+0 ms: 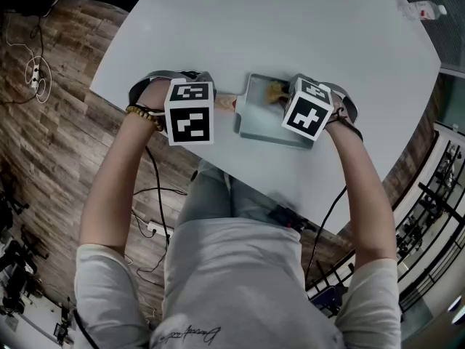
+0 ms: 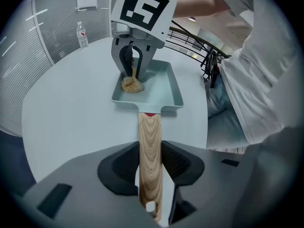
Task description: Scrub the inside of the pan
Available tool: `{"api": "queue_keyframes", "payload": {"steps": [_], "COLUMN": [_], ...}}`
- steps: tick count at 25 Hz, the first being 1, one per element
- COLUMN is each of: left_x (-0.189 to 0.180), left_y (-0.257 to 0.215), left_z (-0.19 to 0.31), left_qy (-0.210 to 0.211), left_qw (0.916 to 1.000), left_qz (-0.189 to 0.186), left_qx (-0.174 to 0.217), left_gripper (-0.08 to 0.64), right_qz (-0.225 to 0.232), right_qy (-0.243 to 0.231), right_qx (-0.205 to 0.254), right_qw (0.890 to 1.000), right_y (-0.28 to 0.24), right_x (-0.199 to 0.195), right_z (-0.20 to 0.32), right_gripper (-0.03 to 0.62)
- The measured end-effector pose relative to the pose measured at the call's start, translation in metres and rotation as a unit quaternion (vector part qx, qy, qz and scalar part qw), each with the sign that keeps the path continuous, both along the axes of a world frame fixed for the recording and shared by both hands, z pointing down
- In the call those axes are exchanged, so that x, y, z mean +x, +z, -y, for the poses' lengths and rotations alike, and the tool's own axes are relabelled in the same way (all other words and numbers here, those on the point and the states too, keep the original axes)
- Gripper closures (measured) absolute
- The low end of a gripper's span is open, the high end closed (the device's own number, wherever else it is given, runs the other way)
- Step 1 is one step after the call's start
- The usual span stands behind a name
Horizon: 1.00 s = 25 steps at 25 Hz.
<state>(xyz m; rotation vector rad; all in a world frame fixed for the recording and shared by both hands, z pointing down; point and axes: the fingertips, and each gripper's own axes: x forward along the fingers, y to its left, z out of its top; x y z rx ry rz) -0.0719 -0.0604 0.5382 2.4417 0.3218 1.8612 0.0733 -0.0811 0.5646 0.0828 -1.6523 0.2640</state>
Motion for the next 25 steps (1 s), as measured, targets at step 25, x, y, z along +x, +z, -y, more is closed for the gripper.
{"api": "queue_keyframes", "payload": {"steps": [25], "left_x": [-0.005], "left_y": [0.003], "left_z": [0.001], "left_qy": [-0.002], "left_qw": [0.9998], "left_qz": [0.022], "left_qx": [0.003], "left_gripper": [0.410], "right_qz": [-0.006], "right_qy": [-0.036], "right_qx": [-0.064], "right_qw": [0.997], "right_y": [-0.002], "right_x": [0.000], "right_z": [-0.097], "right_gripper": [0.517]}}
